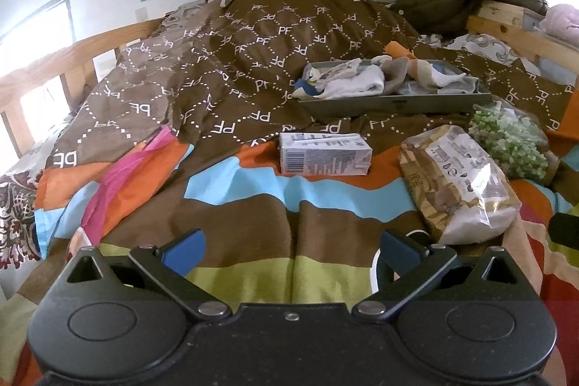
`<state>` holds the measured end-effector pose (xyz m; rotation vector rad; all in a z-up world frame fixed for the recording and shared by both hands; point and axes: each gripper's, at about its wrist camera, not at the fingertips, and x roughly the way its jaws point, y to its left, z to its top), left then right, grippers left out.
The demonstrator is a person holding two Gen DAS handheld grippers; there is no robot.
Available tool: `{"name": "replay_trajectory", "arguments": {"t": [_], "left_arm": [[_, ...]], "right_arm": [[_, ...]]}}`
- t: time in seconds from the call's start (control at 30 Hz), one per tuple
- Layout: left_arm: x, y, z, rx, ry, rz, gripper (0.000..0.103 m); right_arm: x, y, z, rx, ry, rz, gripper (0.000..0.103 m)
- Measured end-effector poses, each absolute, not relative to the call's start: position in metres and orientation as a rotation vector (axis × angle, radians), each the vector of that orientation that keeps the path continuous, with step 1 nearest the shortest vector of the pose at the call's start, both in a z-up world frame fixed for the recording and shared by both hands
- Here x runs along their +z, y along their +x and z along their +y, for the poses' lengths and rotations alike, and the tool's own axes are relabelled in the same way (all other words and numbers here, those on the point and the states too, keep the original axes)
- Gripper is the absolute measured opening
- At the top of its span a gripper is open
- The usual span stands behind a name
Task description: Organize soft objects
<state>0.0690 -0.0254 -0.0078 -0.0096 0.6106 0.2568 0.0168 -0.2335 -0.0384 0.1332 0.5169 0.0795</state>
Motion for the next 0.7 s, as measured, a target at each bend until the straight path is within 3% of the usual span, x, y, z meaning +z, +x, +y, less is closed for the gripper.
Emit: {"name": "replay_trajectory", "arguments": {"t": [0.7], "left_arm": [[-0.006, 0.068, -0.026, 0.265, 0.002, 0.607, 0.102]], "right_arm": [[-0.045, 0.028, -0.232, 0.095, 0.111, 0.531, 0.102]]}}
